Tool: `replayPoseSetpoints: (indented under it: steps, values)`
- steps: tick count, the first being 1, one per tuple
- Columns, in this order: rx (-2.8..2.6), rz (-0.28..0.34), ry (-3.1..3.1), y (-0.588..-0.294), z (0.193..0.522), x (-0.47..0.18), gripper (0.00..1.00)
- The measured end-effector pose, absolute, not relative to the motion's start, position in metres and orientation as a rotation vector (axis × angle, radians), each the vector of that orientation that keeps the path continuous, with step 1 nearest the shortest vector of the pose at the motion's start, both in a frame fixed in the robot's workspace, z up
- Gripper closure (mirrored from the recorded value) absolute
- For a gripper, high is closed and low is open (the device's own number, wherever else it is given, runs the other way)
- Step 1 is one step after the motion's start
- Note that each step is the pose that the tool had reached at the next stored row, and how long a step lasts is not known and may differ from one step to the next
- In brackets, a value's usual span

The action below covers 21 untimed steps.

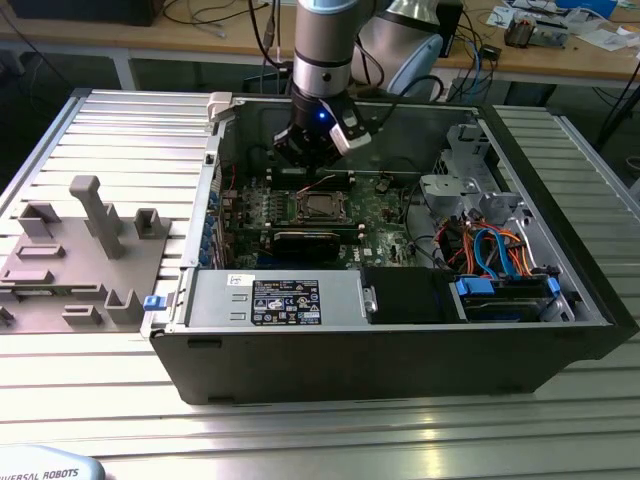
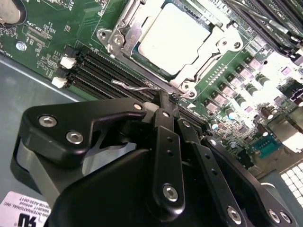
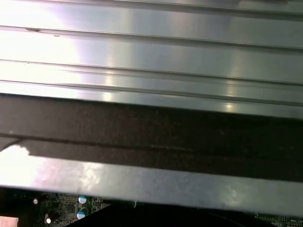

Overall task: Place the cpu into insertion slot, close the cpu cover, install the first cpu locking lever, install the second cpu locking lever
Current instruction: 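Install the first cpu locking lever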

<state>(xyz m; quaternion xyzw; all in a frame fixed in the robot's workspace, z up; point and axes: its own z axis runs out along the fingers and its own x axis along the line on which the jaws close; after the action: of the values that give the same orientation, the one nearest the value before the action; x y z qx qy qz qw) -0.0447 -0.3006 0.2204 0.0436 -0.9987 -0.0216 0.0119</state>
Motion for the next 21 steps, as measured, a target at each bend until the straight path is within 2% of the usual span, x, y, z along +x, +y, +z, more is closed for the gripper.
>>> replayPoseSetpoints:
  steps: [21]
  values:
    - [0.136, -0.067, -3.113, -0.300, 0.208, -0.032, 0.89]
